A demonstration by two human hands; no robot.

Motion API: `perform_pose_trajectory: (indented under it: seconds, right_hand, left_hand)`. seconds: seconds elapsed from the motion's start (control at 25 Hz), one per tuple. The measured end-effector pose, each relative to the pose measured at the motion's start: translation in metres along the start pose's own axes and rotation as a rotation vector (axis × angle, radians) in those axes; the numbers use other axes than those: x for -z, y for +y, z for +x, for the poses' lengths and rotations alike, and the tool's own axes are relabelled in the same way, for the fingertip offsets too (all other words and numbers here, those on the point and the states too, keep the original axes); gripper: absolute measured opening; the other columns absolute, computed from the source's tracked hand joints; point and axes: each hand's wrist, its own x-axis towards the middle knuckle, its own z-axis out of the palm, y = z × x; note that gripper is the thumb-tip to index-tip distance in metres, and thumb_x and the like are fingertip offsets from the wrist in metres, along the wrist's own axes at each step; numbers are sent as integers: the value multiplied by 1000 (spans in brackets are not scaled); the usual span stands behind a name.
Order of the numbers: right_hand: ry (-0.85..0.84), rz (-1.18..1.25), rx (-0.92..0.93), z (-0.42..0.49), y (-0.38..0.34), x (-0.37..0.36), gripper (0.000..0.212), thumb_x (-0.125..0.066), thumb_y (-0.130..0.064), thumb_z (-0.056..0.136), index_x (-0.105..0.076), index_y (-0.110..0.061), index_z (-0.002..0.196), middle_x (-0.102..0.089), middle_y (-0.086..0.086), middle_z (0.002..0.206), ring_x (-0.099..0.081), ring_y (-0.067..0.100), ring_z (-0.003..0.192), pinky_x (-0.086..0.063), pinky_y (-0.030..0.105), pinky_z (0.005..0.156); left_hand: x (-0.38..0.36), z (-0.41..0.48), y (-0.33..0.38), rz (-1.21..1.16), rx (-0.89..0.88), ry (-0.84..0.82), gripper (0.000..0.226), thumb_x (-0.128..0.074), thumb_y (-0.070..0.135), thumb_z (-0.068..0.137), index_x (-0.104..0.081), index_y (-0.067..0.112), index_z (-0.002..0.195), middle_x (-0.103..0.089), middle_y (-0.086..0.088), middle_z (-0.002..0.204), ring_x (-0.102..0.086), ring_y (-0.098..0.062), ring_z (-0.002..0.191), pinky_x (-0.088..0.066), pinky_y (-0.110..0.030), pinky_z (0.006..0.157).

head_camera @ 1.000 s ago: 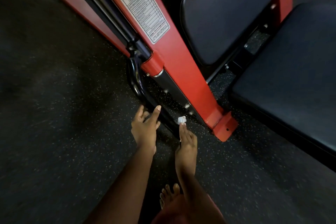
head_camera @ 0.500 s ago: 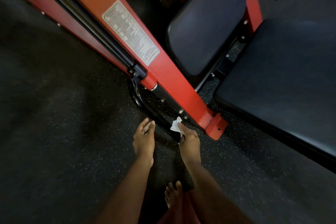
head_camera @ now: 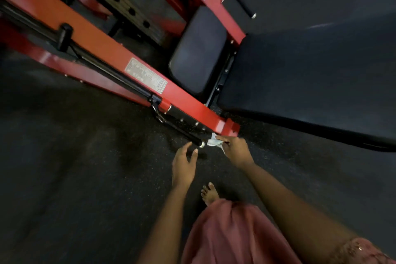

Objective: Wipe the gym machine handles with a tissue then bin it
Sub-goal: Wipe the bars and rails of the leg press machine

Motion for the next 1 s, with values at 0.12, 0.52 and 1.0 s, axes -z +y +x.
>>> perform_pose_trajectory:
  seconds: [0.12, 0.52, 1.0]
  right_hand:
    - [64, 13, 6, -85, 15, 60, 36, -49, -4, 87, -63, -16, 117, -68, 17, 106, -56, 15, 64, -40, 23, 70]
    - [413, 116, -80, -389, 135, 241, 34, -51, -6, 83, -67, -19, 111, -71, 7, 102, -66, 21, 90, -47, 26, 82]
    - [754, 165, -293, -469, 365, 454, 33, -53, -5, 86, -65, -19, 114, -71, 8, 103, -52, 4, 57, -36, 17, 54]
  left_hand:
    - [-3, -76, 35, 70, -123, -65, 46, -54, 24, 92, -44, 11, 135, -46, -10, 139, -42, -20, 128, -28, -22, 104]
    - [-100, -333, 160, 330, -662, -359, 49, -54, 30, 92, -42, 13, 137, -44, -6, 139, -40, -20, 130, -27, -27, 108]
    - [-354, -390, 356, 629, -1101, -612, 53, -47, 43, 93, -32, 26, 141, -34, 6, 145, -32, -9, 133, -27, -25, 109]
